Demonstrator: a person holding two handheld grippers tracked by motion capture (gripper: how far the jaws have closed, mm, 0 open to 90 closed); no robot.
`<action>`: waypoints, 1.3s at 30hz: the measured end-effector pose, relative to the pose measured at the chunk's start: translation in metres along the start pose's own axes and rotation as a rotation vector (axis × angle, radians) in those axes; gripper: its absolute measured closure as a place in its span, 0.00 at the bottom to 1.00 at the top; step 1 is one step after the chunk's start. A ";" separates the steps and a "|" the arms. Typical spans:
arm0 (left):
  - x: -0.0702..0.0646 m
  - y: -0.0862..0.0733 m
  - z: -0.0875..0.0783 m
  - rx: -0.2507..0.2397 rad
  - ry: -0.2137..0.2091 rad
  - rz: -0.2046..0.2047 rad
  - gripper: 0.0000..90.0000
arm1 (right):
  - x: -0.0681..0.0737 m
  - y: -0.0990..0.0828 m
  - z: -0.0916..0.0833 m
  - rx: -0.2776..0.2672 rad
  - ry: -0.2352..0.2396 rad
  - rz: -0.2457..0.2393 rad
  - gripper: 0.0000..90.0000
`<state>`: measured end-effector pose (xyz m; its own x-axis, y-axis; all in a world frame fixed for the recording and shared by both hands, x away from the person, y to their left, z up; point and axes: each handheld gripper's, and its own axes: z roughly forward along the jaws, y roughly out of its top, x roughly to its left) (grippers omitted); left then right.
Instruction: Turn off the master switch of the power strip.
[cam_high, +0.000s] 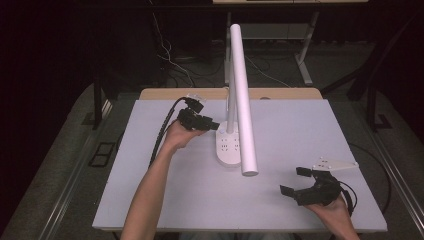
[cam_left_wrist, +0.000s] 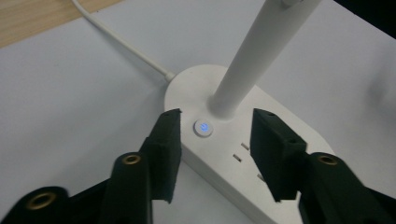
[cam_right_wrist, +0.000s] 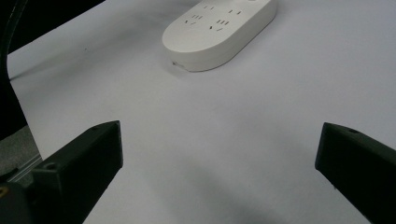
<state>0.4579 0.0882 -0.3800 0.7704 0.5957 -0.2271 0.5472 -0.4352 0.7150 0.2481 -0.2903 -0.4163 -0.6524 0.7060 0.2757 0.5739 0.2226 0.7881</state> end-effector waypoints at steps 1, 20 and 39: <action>0.000 0.001 0.000 0.007 0.004 0.003 0.62 | 0.000 0.000 0.000 0.000 0.000 0.000 0.00; -0.003 0.005 0.026 -0.047 0.042 -0.069 1.00 | -0.001 0.000 0.000 -0.003 -0.007 -0.001 0.00; -0.004 -0.004 0.049 -0.027 0.053 -0.114 1.00 | -0.001 0.000 0.000 0.003 -0.004 -0.004 0.00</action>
<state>0.4692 0.0544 -0.4144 0.6853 0.6751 -0.2731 0.6204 -0.3447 0.7045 0.2488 -0.2914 -0.4170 -0.6527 0.7075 0.2709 0.5729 0.2269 0.7876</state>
